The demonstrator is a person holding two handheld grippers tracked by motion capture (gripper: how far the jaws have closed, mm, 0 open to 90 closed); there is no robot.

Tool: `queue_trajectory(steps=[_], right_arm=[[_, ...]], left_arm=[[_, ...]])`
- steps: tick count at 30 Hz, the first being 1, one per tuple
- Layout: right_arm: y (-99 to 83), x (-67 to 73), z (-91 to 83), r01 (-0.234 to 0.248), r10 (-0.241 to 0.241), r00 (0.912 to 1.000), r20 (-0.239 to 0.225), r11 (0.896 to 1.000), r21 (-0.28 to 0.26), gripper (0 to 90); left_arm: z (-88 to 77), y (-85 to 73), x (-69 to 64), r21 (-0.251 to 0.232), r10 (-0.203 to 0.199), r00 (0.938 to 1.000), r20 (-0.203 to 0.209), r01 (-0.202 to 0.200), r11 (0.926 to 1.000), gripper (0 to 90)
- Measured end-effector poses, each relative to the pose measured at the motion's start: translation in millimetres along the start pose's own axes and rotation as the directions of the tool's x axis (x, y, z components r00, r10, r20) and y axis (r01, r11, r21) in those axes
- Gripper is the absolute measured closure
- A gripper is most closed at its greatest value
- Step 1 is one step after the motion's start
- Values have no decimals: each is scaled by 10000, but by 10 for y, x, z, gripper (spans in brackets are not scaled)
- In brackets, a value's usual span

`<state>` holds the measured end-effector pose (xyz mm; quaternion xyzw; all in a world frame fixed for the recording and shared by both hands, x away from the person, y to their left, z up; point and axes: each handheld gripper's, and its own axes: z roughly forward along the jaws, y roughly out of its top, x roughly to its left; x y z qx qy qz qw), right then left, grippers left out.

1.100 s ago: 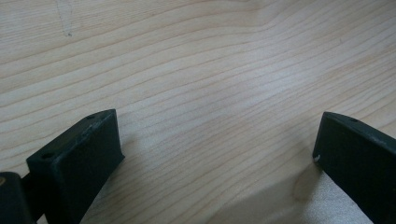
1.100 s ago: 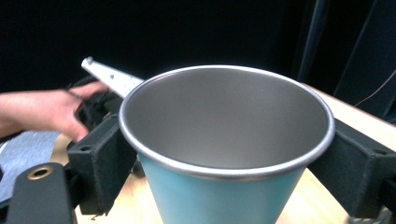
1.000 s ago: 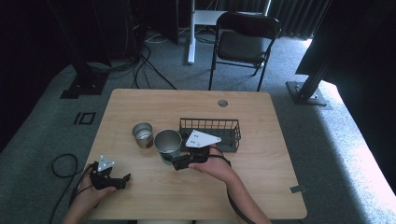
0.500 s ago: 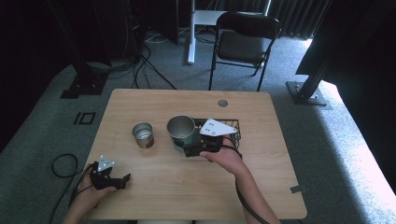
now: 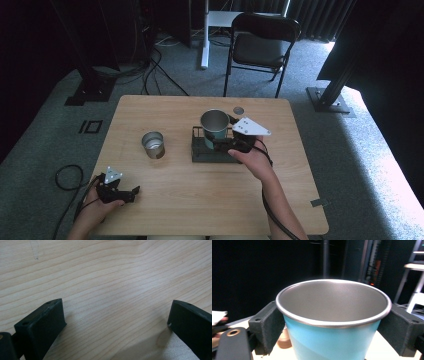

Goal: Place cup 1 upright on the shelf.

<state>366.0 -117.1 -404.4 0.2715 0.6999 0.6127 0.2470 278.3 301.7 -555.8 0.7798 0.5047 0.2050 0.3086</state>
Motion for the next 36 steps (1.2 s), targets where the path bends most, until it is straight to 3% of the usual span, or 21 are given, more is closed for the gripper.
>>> queue_trajectory(steps=[4, 5, 6, 8, 9, 14, 21, 22, 30, 36], right_arm=[[-26, -114, -16, -19, 16, 9968, 798, 10000, 36, 124], [-26, -114, -16, -19, 16, 9968, 798, 10000, 36, 124], [-45, -173, -26, -34, 21, 9926, 1211, 9999, 98, 124], [-52, -191, -30, -59, 44, 9909, 1345, 9999, 108, 124], [-78, -251, -44, -74, 43, 9845, 1752, 9998, 171, 124], [-130, -346, -61, -257, 196, 9730, 2301, 9994, 236, 124], [-286, -492, -92, -620, 473, 9417, 3331, 9975, 336, 124], [-286, -492, -92, -620, 473, 9417, 3331, 9975, 336, 124], [-459, -549, -103, -776, 480, 9176, 3945, 9952, 594, 124], [-572, -563, -97, -870, 497, 9109, 4097, 9935, 730, 124]], left_arm=[[0, 0, 1, -1, 8, 10000, 2, -8, 10000, 16], [0, 0, 1, -1, 8, 10000, 2, -8, 10000, 16], [-1, 0, 0, 6, 7, 10000, -1, -7, 10000, 16], [0, 0, 0, 0, 0, 10000, 2, 0, 10000, 16], [0, 0, -1, -8, -8, 10000, -5, 8, 10000, 16], [0, 0, 0, 1, -1, 10000, 0, 1, 10000, 16], [0, 0, 0, 6, 2, 10000, 1, -2, 10000, 16], [0, 0, 0, 6, 5, 10000, 0, -5, 10000, 16], [-1, 0, 0, 11, 5, 10000, 1, -5, 10000, 16], [0, 0, 0, 4, 0, 10000, 3, 0, 10000, 16]])
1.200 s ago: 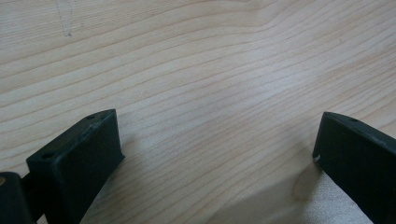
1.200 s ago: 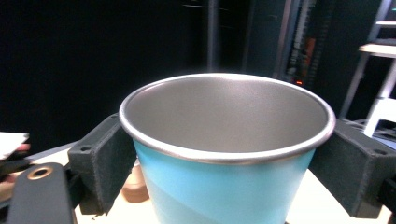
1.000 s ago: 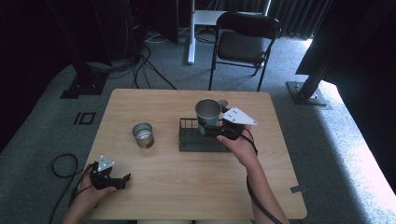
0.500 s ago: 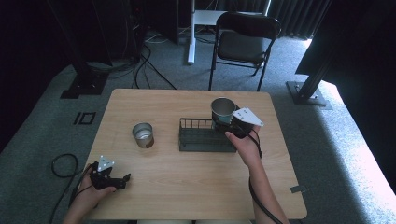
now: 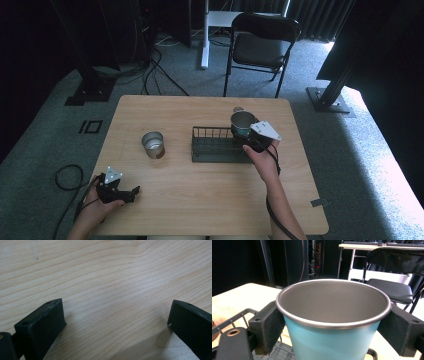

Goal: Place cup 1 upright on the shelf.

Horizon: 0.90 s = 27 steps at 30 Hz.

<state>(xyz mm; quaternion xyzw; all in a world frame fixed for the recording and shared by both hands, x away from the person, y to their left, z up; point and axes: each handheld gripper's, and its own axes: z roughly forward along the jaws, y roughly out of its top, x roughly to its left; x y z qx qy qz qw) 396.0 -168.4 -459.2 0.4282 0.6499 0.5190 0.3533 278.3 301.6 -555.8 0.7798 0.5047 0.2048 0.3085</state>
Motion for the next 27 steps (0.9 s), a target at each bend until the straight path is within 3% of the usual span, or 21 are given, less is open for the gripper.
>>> queue_trajectory(steps=[16, 27], right_arm=[[-218, 21, 62, -149, 149, 9997, 167, 9999, -6, 124], [-294, 42, -41, -77, 82, 9996, 263, 9997, -220, 124]], left_arm=[[0, 0, 0, 3, 2, 10000, -1, -2, 10000, 16], [0, 0, 0, 4, 1, 10000, -2, -1, 10000, 16]])
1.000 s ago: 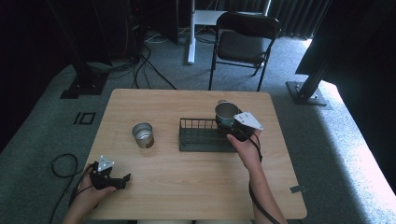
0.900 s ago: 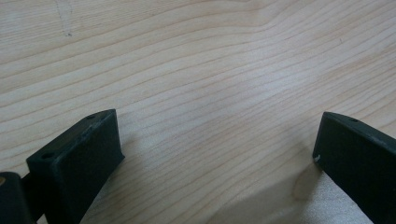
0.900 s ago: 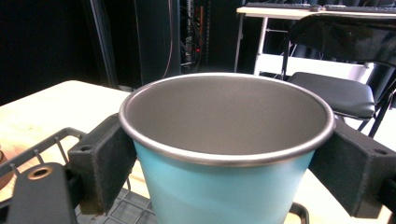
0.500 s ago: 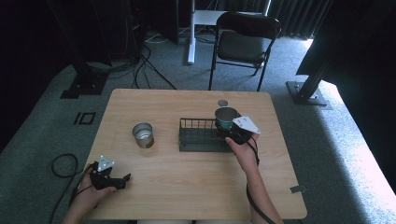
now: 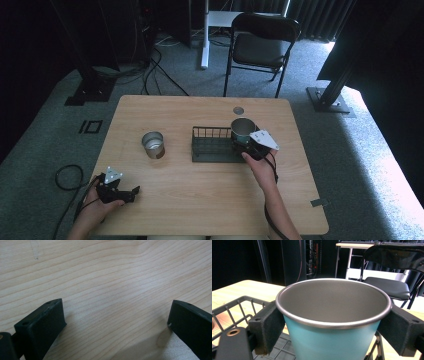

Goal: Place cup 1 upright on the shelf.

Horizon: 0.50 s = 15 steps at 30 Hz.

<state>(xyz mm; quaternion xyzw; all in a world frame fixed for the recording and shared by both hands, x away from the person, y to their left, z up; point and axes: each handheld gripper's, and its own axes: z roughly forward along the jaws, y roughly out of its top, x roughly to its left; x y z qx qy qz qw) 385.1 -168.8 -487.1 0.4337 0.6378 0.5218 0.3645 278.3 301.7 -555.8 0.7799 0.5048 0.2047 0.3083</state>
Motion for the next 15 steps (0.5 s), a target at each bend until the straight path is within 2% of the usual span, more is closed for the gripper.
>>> queue_trajectory(steps=[5, 6, 8, 11, 15], right_arm=[[-35, -12, -30, -71, 71, 10000, -37, 9999, -89, 123], [-42, -26, -28, -168, 166, 9996, -207, 9998, -119, 116], [-43, -29, -30, -152, 149, 9996, -225, 9998, -144, 116], [-46, -37, -48, 61, -61, 9997, -257, 10000, 1, 115], [-43, -47, -82, -115, 122, 9991, -401, 9998, 174, 108]], left_arm=[[0, 0, 0, -1, 2, 10000, 3, -2, 10000, 16], [1, 0, 0, -9, -5, 10000, 1, 5, 10000, 16], [1, 0, 0, -7, -4, 10000, 1, 4, 10000, 16], [0, 0, 0, -5, -1, 10000, 1, 1, 10000, 16], [0, 0, 0, -1, 0, 10000, -1, 0, 10000, 16]])
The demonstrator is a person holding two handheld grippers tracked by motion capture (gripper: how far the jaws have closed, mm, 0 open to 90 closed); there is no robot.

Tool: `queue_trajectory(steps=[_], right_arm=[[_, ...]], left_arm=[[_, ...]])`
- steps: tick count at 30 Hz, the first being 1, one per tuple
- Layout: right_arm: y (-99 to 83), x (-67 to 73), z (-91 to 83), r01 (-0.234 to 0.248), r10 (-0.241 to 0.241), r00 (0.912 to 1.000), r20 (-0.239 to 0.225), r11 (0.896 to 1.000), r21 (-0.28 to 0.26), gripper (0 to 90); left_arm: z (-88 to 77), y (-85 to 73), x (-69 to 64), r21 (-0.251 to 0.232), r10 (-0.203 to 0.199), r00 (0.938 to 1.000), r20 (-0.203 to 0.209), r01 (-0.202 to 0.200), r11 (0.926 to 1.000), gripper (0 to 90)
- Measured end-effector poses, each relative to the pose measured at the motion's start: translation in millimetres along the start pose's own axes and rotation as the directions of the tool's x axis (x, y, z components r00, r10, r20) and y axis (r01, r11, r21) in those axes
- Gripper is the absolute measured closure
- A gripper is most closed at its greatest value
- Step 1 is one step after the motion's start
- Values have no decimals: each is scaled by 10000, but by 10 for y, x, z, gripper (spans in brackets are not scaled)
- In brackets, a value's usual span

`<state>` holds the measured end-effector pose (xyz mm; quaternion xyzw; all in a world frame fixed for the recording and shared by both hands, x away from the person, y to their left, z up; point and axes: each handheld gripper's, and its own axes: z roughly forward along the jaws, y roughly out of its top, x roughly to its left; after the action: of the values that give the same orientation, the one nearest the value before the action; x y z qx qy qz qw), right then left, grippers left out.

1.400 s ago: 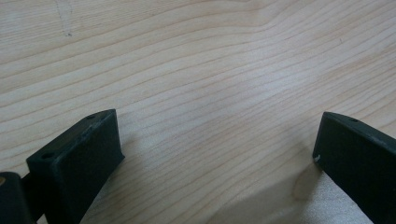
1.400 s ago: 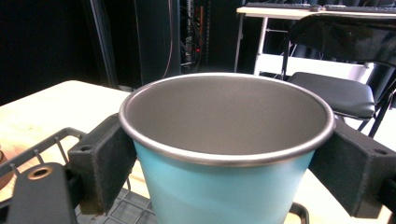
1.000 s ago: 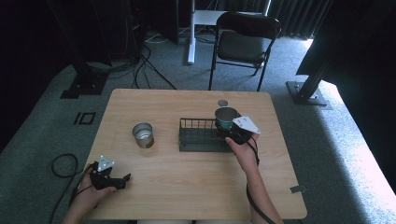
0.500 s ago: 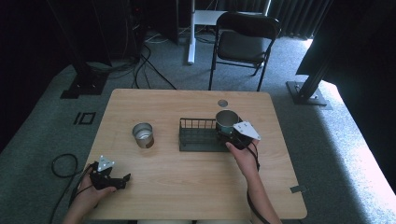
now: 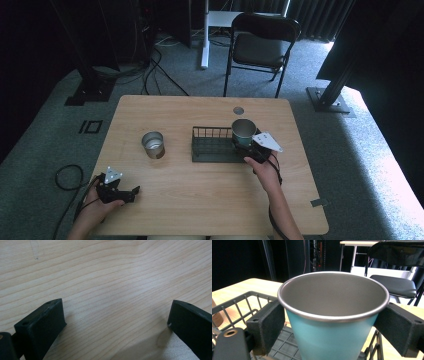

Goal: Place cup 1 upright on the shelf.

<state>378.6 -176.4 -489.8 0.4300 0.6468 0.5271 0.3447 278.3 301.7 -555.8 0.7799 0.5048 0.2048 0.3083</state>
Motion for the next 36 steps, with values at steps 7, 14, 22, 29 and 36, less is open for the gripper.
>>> queue_trajectory(steps=[7, 14, 22, 29, 36], right_arm=[[11, -25, -70, 218, -216, 9997, -118, 9997, 124, 108], [-4, -81, -170, 240, -229, 9989, -406, 9993, 272, 107], [-31, -158, -297, 132, -108, 9981, -605, 9991, 396, 108], [-99, -198, -427, 519, -457, 9943, -960, 9967, 626, 107], [-165, -273, -539, 493, -418, 9937, -1043, 9963, 701, 108]], left_arm=[[0, 0, 0, -3, 2, 10000, 4, -2, 10000, 16], [0, 0, 0, -3, 1, 10000, 2, -1, 10000, 16], [0, 0, 0, 2, 2, 10000, 0, -2, 10000, 16], [0, 0, 0, -2, 4, 10000, 1, -4, 10000, 16], [0, 0, -1, -1, -3, 10000, 0, 3, 10000, 16]])
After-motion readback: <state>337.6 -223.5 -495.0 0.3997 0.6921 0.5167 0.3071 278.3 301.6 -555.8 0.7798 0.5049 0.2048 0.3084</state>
